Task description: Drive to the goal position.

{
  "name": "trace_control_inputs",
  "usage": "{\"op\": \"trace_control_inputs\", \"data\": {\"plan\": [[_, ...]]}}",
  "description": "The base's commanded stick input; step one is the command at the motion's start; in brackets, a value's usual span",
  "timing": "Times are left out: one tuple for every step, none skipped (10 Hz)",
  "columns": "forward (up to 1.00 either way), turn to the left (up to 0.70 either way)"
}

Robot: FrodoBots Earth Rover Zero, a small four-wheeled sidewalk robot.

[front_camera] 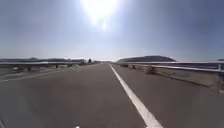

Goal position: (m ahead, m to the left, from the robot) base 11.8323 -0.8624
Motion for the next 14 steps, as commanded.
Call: {"op": "trace_control_inputs", "data": {"plan": [[0.70, 0.00], [0.70, 0.00], [0.70, 0.00], [0.70, 0.00], [0.70, 0.00], [0.70, 0.00], [0.70, 0.00], [0.70, 0.00], [0.70, 0.00], [0.70, 0.00], [0.70, 0.00], [0.70, 0.00], [0.70, 0.00], [0.70, 0.00]]}}
